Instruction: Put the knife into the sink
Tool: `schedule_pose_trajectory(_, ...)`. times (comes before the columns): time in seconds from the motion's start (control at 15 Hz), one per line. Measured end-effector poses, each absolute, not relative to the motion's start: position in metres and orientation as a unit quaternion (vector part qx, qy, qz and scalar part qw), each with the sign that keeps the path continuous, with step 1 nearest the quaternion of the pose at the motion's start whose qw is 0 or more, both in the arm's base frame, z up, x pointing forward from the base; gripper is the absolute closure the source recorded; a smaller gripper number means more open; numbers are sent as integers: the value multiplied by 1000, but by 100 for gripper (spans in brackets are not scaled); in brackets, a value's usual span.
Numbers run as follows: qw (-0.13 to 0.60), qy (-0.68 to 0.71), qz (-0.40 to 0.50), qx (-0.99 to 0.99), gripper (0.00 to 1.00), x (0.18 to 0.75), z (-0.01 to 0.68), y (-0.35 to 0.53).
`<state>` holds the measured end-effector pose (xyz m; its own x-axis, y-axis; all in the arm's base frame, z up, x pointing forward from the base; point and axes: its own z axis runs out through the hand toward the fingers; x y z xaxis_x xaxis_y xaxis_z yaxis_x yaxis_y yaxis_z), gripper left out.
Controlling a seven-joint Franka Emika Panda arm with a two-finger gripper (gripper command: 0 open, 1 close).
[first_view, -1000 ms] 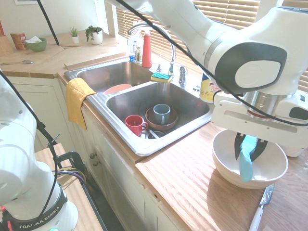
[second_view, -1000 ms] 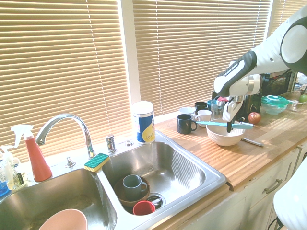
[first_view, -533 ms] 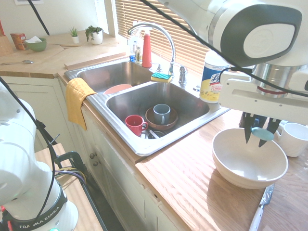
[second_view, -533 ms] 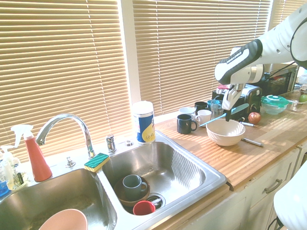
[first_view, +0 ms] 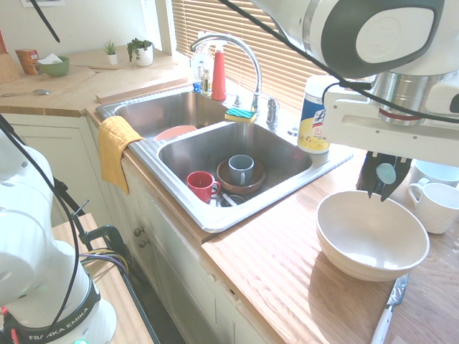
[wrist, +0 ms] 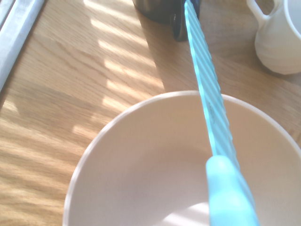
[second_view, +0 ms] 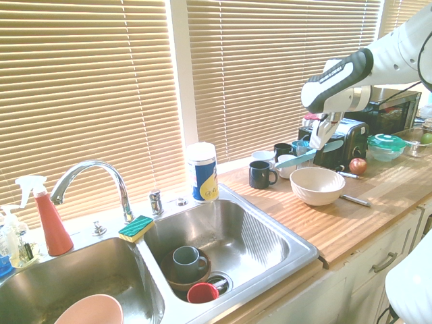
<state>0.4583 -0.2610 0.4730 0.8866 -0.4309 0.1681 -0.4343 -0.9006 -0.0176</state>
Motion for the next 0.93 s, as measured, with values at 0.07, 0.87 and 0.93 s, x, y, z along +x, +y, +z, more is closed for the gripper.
schedule_pose_trajectory(0.07,6,-230,90,969,100,452,490,-255)
schedule_pose_trajectory(0.87,-33,-249,124,960,100,474,534,-56)
schedule_pose_trajectory(0.93,-35,-254,119,959,100,474,526,-34)
